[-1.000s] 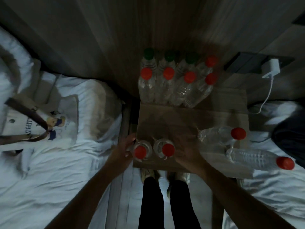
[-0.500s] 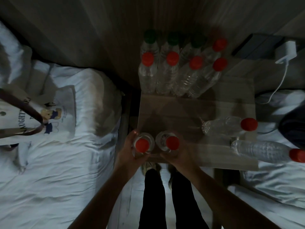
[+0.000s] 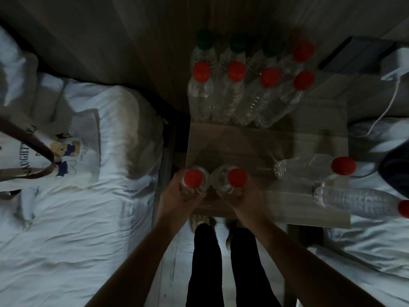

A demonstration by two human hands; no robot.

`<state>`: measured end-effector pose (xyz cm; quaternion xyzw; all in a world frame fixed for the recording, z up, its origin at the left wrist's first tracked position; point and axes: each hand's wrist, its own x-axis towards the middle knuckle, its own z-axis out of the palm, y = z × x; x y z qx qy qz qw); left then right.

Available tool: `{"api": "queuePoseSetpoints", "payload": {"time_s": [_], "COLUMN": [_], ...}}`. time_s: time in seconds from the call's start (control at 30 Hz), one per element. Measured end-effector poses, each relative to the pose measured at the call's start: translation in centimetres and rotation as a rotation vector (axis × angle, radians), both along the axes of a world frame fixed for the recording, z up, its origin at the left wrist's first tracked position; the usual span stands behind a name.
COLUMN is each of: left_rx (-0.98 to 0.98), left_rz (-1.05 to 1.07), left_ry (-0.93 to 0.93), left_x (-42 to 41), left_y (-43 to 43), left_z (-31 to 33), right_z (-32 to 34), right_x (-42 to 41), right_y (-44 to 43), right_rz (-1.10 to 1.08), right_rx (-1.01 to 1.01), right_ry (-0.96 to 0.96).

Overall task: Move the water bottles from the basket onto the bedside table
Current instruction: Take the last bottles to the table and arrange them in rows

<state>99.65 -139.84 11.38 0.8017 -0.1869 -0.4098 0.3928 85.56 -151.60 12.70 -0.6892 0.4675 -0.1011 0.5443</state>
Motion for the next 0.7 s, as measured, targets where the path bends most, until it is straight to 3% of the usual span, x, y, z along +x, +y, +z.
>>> {"api": "queuePoseSetpoints", "payload": {"time_s": [0.17,0.5,0.7], "left_rx": [-0.089,-0.175,-0.232], "left_rz": [0.04,0.016,0.013], "left_ry": [-0.056,-0.202,-0.097], "left_x": [2.3,5.8,7.1], "left_y": [-2.9,-7.9,-10.1], "left_z": [0.2,-0.8,-1.6], "right_z": [-0.5,-1.0,-1.2], "right_x": [2.6,6.6,7.8], "right_y": [-3.0,-6.8,-8.0], "right_rz": [-0.043,-0.055,-0.105], "right_rx": [0.063,-0.066,-0.038], "right_ry": [0.004,0.011,0.0]}}
